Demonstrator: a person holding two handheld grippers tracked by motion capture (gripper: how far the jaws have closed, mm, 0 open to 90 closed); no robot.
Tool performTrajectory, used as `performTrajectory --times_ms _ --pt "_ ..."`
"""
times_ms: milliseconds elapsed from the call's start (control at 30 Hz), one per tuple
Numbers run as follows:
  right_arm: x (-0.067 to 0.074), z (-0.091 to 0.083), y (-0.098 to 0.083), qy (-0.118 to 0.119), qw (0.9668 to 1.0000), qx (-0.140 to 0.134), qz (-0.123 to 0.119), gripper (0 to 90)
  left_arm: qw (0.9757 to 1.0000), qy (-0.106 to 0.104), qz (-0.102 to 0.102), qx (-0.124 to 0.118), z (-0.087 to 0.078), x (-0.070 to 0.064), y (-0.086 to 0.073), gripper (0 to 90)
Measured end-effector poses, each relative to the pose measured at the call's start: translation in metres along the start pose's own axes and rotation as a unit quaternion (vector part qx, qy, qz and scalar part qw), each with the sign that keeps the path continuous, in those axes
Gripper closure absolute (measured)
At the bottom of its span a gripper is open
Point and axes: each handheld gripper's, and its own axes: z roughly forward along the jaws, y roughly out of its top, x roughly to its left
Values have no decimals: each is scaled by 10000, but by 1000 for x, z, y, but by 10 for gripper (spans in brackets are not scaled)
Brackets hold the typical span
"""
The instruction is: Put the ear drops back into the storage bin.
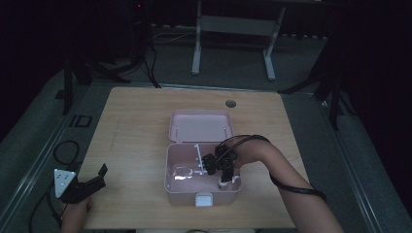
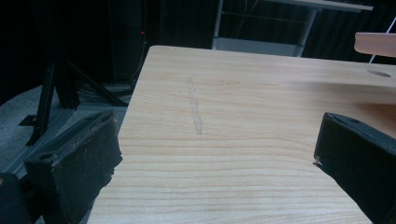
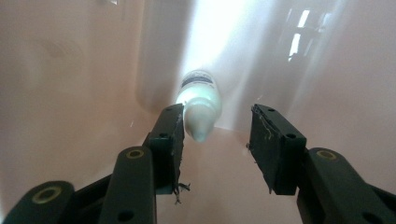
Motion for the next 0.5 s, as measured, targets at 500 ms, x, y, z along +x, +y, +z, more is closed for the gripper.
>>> performTrajectory --times_ms 500 --pt "5 -57 -22 -392 9927 -1001 552 310 10000 24 -2 -1 0 0 0 5"
